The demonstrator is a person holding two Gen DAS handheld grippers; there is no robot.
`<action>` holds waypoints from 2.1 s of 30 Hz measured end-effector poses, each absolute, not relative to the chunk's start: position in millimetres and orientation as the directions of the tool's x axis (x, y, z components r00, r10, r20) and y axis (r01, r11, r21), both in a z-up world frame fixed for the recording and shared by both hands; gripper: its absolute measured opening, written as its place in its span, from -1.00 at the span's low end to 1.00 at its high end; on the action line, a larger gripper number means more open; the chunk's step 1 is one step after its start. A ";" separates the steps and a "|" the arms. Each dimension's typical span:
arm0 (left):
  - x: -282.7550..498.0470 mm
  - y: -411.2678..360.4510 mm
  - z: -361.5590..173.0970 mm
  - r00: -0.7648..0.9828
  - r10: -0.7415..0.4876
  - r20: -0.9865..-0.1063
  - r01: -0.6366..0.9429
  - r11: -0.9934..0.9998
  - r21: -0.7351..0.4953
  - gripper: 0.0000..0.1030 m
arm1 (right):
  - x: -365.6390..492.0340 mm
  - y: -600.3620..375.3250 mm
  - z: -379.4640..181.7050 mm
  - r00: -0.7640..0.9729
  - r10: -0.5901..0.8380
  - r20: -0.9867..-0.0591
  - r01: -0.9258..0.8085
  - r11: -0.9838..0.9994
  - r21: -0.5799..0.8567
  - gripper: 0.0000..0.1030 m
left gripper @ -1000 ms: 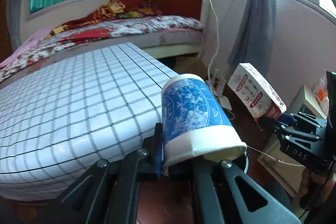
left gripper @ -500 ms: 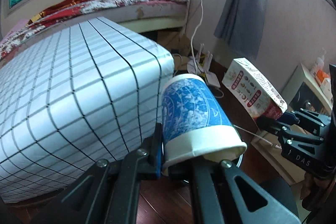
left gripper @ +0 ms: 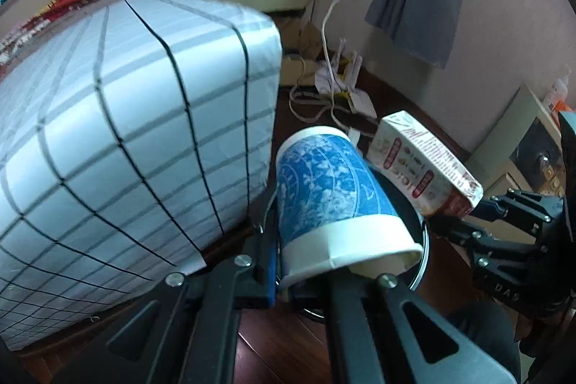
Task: Collect trash
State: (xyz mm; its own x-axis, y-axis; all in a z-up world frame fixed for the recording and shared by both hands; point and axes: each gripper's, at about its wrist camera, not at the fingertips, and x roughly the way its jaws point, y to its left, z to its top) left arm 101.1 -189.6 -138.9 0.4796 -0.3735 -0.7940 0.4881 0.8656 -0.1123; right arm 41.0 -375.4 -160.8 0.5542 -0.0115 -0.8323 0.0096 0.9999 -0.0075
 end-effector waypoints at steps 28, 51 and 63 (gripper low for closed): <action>114.7 -190.2 -197.4 0.412 -0.238 -0.879 0.375 0.924 -0.075 0.79 | 85.2 -413.2 -232.9 0.401 -0.087 -0.912 0.076 0.995 -0.062 1.00; 95.2 -162.7 -138.8 0.550 -0.205 -0.809 0.338 0.941 -0.009 0.94 | 62.3 -369.8 -165.6 0.561 -0.103 -0.821 0.079 0.994 -0.071 1.00; 68.7 -118.5 -63.5 0.678 -0.183 -0.712 0.282 0.959 0.022 0.94 | 37.9 -325.4 -97.1 0.663 -0.107 -0.741 0.080 0.994 -0.072 1.00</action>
State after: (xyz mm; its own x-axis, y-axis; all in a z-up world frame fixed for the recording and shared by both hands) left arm 68.7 -118.5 -63.5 0.6778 -0.1833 -0.7120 0.2821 0.9591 0.0216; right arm 37.9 -325.4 -97.1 0.6630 -0.1066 -0.7410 0.0798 0.9942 -0.0717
